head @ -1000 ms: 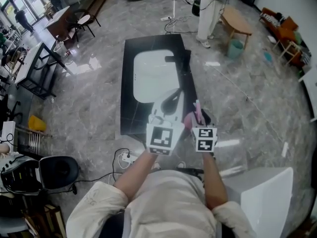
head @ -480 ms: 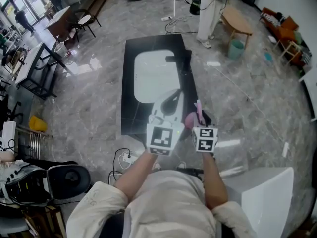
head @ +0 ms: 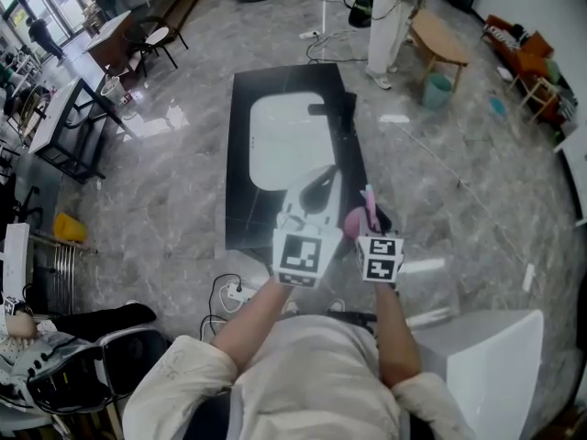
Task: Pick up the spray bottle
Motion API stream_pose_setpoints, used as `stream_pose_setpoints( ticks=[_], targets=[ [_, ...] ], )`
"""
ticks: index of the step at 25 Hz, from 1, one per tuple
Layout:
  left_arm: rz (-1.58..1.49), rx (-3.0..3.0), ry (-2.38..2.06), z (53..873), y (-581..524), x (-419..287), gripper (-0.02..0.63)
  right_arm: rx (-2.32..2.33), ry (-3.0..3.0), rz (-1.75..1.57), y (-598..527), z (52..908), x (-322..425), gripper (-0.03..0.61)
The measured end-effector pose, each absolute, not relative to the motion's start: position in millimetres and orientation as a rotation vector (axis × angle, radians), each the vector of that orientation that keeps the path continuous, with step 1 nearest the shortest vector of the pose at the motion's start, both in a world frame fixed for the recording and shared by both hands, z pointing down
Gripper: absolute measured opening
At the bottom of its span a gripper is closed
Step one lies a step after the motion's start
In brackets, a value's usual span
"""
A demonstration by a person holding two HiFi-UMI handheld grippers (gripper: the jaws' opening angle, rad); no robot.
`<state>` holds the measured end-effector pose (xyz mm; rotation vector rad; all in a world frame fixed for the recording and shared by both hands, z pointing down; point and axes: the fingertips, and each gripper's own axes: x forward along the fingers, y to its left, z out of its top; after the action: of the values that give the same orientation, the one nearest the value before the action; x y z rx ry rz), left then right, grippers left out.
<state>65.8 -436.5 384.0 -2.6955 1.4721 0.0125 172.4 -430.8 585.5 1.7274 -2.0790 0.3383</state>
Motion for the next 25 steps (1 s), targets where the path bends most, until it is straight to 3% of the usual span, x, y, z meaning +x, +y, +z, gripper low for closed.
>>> stream_pose_setpoints(
  ticks=[11,25],
  targets=[
    [0.023,-2.694,1.470,382.5,-432.9,64.7,0.002,1.763,-2.078,0.336,-426.7,578.1,175.7,0.092],
    [0.050,-2.685,1.469,374.4,-432.2,64.1,0.002,1.888,-2.182,0.095,-424.6,468.6,170.5,0.092]
  ],
)
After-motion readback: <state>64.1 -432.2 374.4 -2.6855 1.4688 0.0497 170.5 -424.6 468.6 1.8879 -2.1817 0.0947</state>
